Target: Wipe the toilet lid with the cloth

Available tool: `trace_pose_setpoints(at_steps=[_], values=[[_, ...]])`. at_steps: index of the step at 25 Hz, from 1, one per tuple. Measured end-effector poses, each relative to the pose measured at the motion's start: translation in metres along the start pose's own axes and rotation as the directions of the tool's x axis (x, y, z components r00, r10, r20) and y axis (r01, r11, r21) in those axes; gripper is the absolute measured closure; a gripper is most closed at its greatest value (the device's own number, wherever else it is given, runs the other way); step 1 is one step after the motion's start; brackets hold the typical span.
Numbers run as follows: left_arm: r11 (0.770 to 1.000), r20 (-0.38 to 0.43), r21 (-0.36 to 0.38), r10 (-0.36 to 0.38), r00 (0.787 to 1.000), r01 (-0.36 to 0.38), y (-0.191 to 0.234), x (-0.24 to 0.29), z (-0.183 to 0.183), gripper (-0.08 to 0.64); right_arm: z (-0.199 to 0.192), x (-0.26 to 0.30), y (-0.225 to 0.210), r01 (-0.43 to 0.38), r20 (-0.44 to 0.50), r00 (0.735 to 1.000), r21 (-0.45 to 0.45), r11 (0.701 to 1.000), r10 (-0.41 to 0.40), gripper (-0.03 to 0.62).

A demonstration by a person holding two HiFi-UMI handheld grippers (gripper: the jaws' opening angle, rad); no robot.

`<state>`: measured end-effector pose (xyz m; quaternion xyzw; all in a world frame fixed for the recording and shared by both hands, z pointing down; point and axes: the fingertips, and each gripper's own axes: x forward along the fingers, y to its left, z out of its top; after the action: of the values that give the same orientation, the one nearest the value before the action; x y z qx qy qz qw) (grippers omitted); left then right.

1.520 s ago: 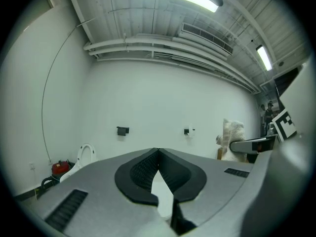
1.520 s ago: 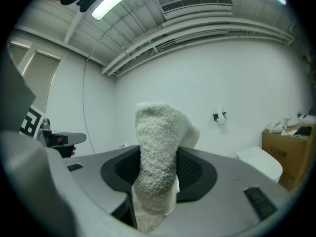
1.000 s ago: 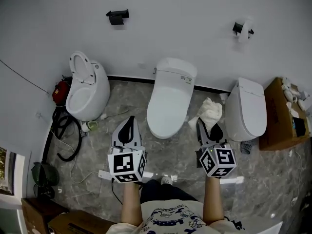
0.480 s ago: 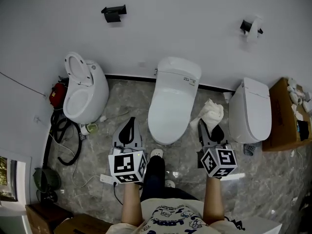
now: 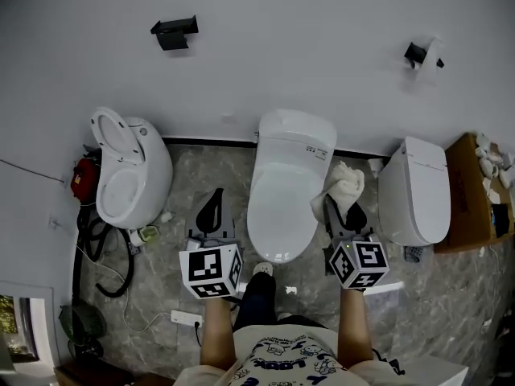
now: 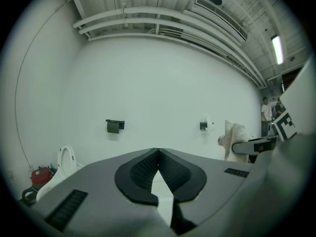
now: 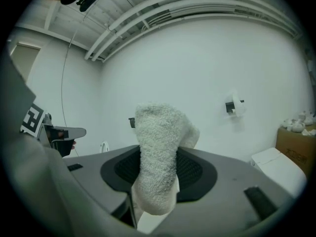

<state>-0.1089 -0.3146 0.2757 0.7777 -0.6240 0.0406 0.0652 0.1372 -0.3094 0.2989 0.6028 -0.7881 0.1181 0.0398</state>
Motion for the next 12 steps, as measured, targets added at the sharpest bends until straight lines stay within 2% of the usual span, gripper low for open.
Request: trace_pose_setpoints(at_steps=[5,12], values=[[1.0,-0.027,-0.002,-0.031,0.999,0.031,0.029,0.062,-0.002,0.557,-0.002,0.063,-0.001,0.025,-0.031,0.999,0.007,1.0,-0.025,0.408],[0.998,-0.09,-0.018,-0.068,0.994,0.067,0.054,0.126,-0.029,0.557,-0.021,0.129,-0.001,0.039,-0.091,0.995,-0.017,0.999,-0.04,0.408]])
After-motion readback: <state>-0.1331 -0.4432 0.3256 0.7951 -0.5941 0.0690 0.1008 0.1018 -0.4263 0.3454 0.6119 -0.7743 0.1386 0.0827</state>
